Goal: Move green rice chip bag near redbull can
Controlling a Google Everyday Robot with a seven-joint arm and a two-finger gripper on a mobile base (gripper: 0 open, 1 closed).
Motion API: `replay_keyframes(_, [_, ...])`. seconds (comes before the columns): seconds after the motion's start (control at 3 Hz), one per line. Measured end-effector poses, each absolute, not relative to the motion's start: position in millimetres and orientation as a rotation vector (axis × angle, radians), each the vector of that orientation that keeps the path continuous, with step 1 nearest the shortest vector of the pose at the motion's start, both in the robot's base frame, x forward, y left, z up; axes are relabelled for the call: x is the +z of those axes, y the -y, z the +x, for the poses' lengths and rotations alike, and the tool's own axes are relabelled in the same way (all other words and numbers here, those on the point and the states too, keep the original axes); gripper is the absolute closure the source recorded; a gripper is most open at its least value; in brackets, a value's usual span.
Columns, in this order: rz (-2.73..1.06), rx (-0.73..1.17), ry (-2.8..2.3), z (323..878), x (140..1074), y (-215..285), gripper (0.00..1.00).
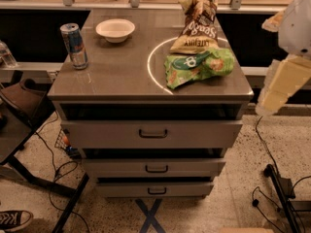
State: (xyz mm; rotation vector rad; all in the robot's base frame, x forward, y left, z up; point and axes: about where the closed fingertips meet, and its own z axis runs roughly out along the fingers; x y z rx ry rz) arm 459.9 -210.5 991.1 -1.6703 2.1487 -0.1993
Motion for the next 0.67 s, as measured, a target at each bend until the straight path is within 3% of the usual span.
replay_keyframes(0.67, [-1.563, -0.264, -1.95, 554.6, 987.7, 195.5, 0.0])
